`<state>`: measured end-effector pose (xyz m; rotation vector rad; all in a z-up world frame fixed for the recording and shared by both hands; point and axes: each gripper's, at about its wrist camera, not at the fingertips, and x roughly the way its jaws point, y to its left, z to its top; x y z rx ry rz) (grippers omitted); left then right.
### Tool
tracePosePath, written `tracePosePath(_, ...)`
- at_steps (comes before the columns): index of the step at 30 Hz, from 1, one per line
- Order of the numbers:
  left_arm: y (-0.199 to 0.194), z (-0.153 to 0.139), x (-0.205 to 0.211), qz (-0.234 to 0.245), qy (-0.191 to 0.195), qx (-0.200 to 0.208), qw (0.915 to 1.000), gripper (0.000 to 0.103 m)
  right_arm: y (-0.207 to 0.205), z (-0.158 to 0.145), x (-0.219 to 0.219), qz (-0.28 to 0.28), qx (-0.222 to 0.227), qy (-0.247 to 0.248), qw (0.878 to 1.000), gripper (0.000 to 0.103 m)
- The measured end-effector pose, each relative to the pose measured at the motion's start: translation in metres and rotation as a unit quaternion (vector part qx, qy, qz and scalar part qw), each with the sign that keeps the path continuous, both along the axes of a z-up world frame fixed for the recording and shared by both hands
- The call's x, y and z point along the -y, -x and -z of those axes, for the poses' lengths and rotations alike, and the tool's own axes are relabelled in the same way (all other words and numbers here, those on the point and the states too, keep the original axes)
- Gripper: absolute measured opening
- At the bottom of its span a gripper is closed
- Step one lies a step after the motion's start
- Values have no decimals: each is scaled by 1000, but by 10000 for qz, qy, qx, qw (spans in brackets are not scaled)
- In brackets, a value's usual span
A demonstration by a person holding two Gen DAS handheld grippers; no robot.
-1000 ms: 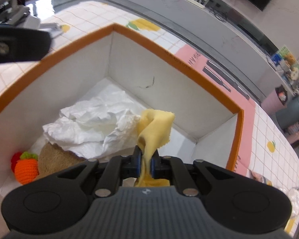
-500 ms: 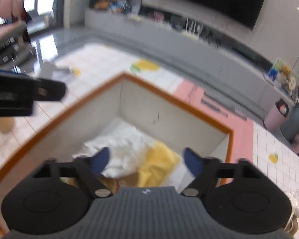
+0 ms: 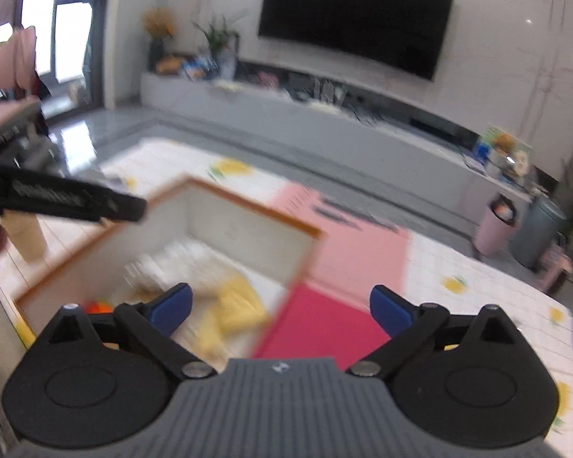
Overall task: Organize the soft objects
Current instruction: 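Open the right gripper to drop the yellow cloth into the box, then withdraw, then move both tools toward the brown rope toy and clear plastic bag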
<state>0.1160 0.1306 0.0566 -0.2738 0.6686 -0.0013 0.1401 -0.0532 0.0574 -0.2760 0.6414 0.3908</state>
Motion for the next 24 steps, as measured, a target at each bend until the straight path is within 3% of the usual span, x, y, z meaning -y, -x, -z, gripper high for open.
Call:
tracePosePath(6, 15, 7, 67, 641, -264, -165, 9975, 85, 10, 8, 82, 767, -294, -488, 9954, 98)
tracePosePath(10, 24, 18, 115, 951, -374, -206, 9946, 85, 19, 23, 119, 1092, -179, -187, 9937, 98)
tracePosePath(16, 38, 30, 175, 1279, -556, 47, 9902, 85, 5, 46, 163, 1326, -567, -147, 9894, 98)
tracePosePath(20, 37, 51, 205, 1728, -413, -140, 9840, 86, -15, 63, 185, 1508, -909, -281, 9840, 98)
tracePosePath(24, 32, 76, 233, 1795, -593, -198, 9818, 86, -28, 73, 200, 1632, -972, -155, 9817, 98)
